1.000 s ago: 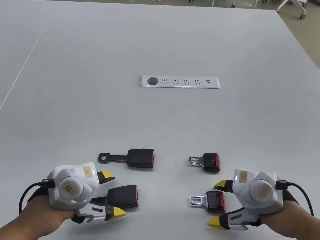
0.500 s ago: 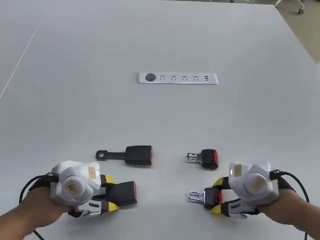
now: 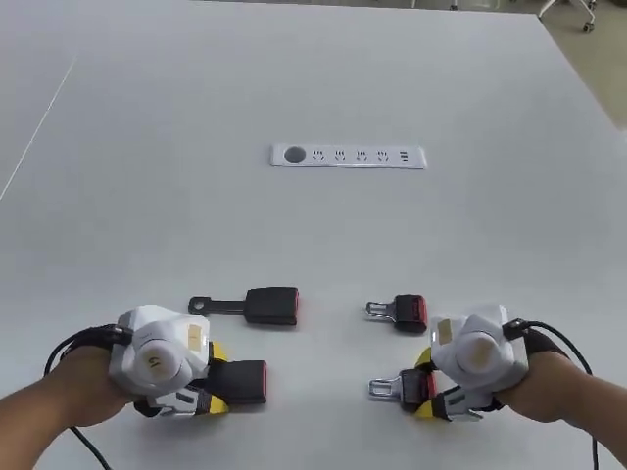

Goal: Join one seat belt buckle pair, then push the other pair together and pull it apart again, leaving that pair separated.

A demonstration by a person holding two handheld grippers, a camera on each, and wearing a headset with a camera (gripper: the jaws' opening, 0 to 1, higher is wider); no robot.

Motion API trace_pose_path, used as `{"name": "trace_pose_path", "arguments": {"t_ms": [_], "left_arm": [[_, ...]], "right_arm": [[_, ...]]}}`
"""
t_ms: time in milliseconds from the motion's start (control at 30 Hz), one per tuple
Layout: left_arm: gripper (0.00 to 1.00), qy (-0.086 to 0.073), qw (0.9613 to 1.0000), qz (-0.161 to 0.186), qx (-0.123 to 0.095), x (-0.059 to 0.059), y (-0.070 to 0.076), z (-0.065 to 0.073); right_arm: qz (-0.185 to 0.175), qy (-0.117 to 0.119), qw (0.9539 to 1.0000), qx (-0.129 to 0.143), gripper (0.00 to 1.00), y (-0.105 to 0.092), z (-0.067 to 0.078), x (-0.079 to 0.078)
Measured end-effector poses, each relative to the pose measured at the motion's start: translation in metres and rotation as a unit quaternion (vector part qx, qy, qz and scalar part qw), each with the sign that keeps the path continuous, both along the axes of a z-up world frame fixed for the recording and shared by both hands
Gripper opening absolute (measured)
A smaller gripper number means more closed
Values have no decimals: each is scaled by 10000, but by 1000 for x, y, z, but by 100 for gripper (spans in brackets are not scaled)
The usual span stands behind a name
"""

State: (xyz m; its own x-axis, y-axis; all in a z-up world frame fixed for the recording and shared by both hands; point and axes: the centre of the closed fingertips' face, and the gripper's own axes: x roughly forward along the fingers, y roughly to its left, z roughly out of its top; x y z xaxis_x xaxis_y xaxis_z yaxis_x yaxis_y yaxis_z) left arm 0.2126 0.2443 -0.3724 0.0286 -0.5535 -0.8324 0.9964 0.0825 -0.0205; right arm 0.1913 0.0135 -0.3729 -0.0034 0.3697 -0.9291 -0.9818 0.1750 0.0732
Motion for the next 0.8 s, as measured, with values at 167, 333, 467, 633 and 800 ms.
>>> {"name": "trace_pose_path", "arguments": {"t_ms": [167,333,467,633,800], "left_arm": [[34,10,10000,-51,44,0,0,0],[34,7,9999,-100,78,0,-1,0],[34,4,9999,-130,98,0,-1,0],[34,7,9998,-167,119,0,-1,-1],[34,10,9997,-208,132,0,-2,0]], "right_arm": [[46,33,9999,-128,35,0,0,1],[44,36,9998,-187,35,5,-1,2],[61,27,9999,-135,35,15,-1,3],[82,18,9999,-69,35,30,-1,6],[146,8,9999,-10,35,48,-1,9]]}}
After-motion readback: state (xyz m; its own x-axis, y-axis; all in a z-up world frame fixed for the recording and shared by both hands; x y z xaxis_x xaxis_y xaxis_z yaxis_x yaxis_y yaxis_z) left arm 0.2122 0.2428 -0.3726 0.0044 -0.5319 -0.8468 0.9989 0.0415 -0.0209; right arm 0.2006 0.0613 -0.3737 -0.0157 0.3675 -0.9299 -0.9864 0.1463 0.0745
